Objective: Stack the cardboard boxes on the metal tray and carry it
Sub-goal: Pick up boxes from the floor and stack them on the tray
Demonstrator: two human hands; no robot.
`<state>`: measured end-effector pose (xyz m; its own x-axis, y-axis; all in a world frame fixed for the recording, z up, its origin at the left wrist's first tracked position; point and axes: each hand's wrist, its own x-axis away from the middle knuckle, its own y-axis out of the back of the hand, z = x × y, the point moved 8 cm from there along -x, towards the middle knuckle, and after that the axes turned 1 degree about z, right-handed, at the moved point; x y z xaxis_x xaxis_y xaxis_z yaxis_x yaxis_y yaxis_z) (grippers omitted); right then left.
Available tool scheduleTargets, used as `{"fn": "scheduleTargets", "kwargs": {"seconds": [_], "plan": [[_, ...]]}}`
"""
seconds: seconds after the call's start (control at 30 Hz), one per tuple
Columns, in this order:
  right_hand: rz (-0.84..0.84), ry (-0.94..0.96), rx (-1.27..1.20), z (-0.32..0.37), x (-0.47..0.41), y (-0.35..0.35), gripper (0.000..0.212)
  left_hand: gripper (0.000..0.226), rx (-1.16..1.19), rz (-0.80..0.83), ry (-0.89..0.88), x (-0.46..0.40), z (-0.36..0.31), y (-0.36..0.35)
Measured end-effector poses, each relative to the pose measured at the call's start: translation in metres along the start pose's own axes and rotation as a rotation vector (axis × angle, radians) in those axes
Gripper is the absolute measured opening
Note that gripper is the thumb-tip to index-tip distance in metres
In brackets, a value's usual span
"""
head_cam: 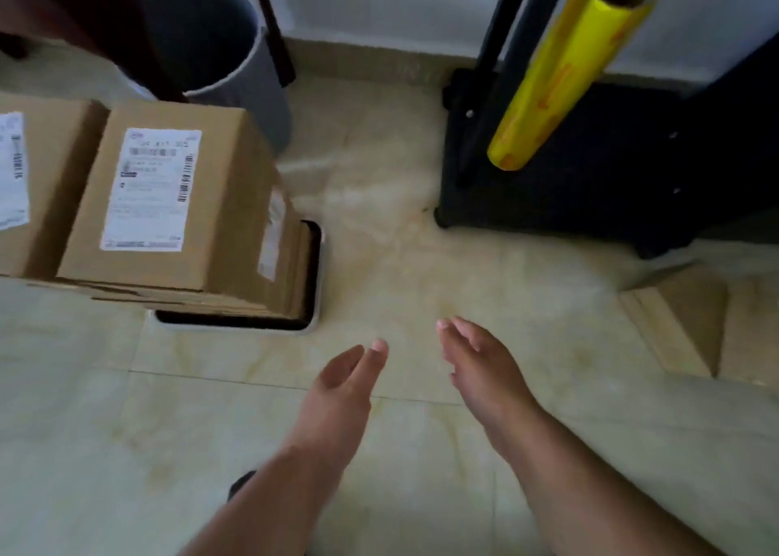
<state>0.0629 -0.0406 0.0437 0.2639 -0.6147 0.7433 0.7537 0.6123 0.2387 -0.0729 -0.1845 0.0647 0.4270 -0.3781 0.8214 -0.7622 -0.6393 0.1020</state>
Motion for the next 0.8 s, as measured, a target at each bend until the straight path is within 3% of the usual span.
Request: {"fn": "scheduleTargets", "kwargs": {"seconds": [0.1, 0.37, 0.57, 0.8], "plan": [[-0.075, -0.021, -0.064, -0.028, -0.009, 0.069, 0.056, 0.106, -0.066, 0.026, 0.009, -0.002, 0.0, -0.061], [-0.267, -0.14, -0.233, -0.114, -0.01, 0.253, 0.063, 0.125, -0.261, 0.182, -0.025, 0.007, 0.005, -0.243], [-0.393, -0.179, -0.283, -0.168, -0.006, 0.384, 0.062, 0.103, -0.399, 0.313, 0.017, 0.021, 0.017, -0.385], [-0.563, -0.19, -0.237, -0.21, -0.018, 0.513, 0.056, 0.077, -0.55, 0.369, -0.061, 0.02, 0.032, -0.531]]}}
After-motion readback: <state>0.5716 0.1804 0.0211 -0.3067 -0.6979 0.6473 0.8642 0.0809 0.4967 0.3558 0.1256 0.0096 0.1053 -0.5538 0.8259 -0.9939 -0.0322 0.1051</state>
